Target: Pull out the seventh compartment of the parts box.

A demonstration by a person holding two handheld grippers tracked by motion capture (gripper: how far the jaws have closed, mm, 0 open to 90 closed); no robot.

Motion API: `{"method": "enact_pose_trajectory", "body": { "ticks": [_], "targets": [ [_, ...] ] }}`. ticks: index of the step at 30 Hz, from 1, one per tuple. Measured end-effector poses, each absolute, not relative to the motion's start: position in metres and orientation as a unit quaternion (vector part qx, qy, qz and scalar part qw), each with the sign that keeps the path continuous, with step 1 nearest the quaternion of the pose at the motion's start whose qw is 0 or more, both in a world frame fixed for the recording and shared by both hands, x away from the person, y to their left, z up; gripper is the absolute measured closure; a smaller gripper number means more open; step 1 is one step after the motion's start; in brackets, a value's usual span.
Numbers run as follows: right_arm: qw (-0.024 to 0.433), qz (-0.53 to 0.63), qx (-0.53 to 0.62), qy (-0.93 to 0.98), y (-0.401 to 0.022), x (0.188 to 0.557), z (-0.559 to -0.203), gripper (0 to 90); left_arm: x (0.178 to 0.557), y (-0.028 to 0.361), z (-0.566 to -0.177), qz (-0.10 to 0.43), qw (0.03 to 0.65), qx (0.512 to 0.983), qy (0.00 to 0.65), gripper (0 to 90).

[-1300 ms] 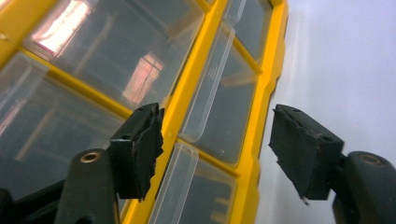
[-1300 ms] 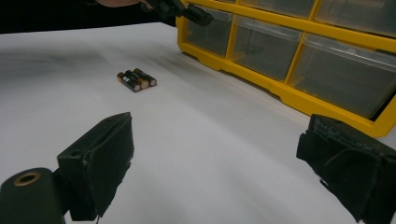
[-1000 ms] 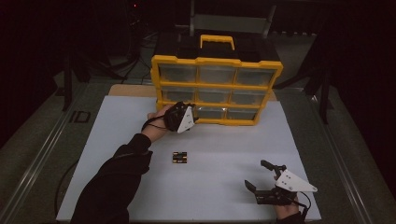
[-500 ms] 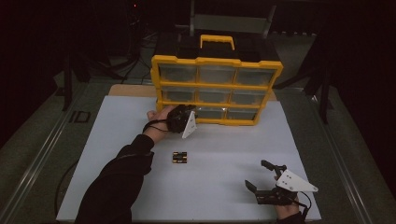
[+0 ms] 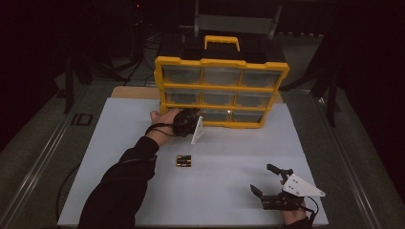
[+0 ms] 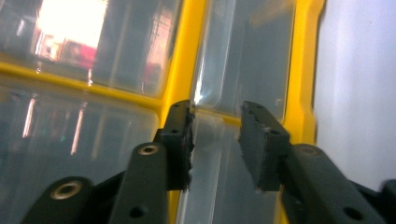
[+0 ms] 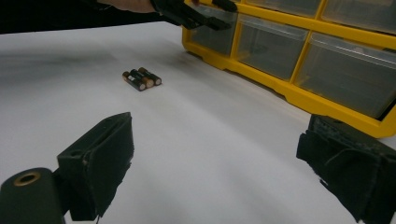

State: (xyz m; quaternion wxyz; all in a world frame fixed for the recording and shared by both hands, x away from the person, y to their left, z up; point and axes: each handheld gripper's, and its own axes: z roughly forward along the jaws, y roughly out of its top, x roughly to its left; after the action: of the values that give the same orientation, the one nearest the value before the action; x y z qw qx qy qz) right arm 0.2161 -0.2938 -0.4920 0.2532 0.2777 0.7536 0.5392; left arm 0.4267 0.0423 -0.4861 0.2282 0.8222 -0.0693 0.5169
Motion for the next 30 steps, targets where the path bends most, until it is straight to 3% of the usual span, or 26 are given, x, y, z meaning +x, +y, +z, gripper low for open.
{"method": "enact_pose_trajectory", "body": {
  "ticks": [4, 10, 13, 25, 30],
  "targets": [
    [0.253, 0.539, 0.279, 0.754, -0.294, 0.215, -0.492, 8.5, 0.426, 0.041, -0.487, 0.526, 0.221, 0.819, -0.071, 63.5],
    [0.252, 0.538, 0.278, 0.754, -0.294, 0.216, -0.492, 8.5, 0.425, 0.038, -0.489, 0.548, 0.205, 0.807, -0.076, 73.3],
    [0.252, 0.539, 0.28, 0.753, -0.294, 0.216, -0.492, 8.5, 0.425, 0.037, -0.487, 0.546, 0.2, 0.81, -0.076, 74.0],
    [0.251, 0.539, 0.281, 0.753, -0.294, 0.217, -0.492, 8.5, 0.434, 0.038, -0.462, 0.448, 0.216, 0.866, -0.046, 73.3],
    [0.25, 0.539, 0.281, 0.754, -0.294, 0.217, -0.493, 8.5, 0.431, 0.037, -0.459, 0.438, 0.214, 0.872, -0.044, 73.2]
  ]
}}
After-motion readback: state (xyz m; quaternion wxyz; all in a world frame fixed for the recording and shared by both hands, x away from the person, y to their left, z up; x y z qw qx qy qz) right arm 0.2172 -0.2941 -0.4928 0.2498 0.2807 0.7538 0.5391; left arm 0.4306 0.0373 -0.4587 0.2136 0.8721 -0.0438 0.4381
